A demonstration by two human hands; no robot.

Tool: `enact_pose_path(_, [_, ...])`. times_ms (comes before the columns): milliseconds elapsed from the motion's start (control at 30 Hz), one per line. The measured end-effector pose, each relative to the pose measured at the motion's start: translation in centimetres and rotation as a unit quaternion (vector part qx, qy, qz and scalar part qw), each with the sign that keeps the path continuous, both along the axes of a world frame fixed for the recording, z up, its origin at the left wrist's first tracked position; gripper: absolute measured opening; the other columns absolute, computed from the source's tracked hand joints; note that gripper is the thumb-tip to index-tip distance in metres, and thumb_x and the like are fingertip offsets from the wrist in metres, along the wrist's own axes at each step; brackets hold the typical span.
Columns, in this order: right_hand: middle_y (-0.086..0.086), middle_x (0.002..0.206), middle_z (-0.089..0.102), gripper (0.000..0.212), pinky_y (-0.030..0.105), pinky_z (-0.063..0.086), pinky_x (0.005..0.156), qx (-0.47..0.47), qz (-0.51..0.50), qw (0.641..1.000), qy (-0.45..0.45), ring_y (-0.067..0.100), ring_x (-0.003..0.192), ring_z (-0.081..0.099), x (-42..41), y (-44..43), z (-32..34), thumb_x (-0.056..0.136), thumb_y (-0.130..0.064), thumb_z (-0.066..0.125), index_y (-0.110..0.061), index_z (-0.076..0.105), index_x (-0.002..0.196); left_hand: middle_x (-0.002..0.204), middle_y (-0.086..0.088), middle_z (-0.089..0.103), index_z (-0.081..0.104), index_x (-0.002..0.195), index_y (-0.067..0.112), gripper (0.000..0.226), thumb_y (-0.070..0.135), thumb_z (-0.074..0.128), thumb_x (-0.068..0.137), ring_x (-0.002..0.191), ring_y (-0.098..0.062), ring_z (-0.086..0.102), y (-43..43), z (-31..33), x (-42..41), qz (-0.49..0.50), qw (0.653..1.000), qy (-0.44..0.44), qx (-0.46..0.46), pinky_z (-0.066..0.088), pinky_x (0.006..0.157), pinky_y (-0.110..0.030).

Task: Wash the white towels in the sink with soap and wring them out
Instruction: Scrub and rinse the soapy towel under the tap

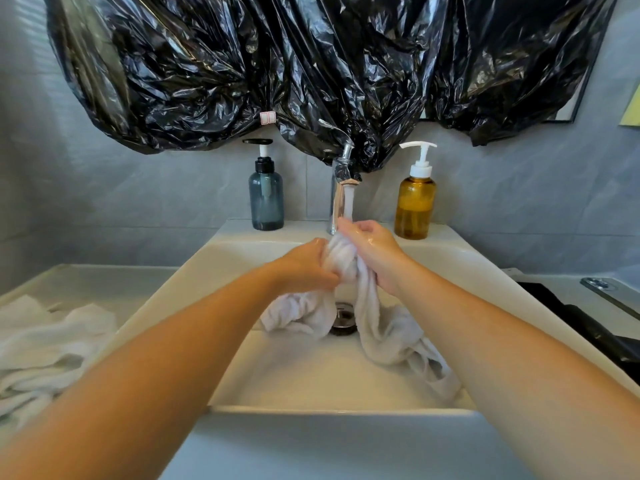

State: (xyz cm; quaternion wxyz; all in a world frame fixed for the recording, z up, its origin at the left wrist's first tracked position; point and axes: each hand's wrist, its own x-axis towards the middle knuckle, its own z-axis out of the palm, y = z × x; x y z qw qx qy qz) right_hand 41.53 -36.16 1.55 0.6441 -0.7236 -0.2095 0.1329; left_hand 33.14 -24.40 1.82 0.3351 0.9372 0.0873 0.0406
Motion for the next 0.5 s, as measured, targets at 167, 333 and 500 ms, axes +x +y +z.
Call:
enact_pose_path(167, [0.001, 0.120, 0.063, 0.055, 0.048, 0.056, 0.093, -0.147, 0.113, 0.982, -0.027, 0.024, 0.109, 0.063, 1.5, -2.6, -0.6, 0.076, -0.061, 0.075, -0.037, 0.050, 0.119, 0.093, -0.005, 0.062, 0.060, 0.109, 0.014, 0.021, 0.014, 0.053, 0.089, 0.082, -0.020, 0.060, 2.0, 2.0, 0.4, 0.114, 0.974, -0.153, -0.122, 0.048, 0.064, -0.028])
enact_pose_path(333, [0.000, 0.116, 0.063, 0.049, 0.042, 0.049, 0.102, -0.344, 0.217, 0.909, -0.092, 0.022, 0.114, 0.059, 1.0, -2.6, -1.0, 0.081, -0.050, 0.075, -0.021, 0.058, 0.116, 0.090, -0.006, 0.061, 0.058, 0.102, 0.012, 0.013, 0.016, 0.056, 0.089, 0.080, -0.022, 0.059, 4.2, 2.5, -0.9, 0.125, 0.980, -0.117, -0.098, 0.044, 0.061, -0.028])
enact_pose_path(500, [0.009, 0.114, 0.060, 0.041, 0.042, 0.048, 0.093, -0.253, 0.138, 0.957, -0.024, 0.025, 0.105, 0.057, 1.7, -3.5, -1.2, 0.082, -0.047, 0.062, -0.023, 0.056, 0.114, 0.108, 0.001, 0.059, 0.053, 0.110, 0.024, 0.027, 0.038, 0.061, 0.088, 0.099, -0.020, 0.057, 6.1, 4.1, -2.9, 0.060, 0.930, 0.188, 0.309, 0.047, 0.085, -0.033])
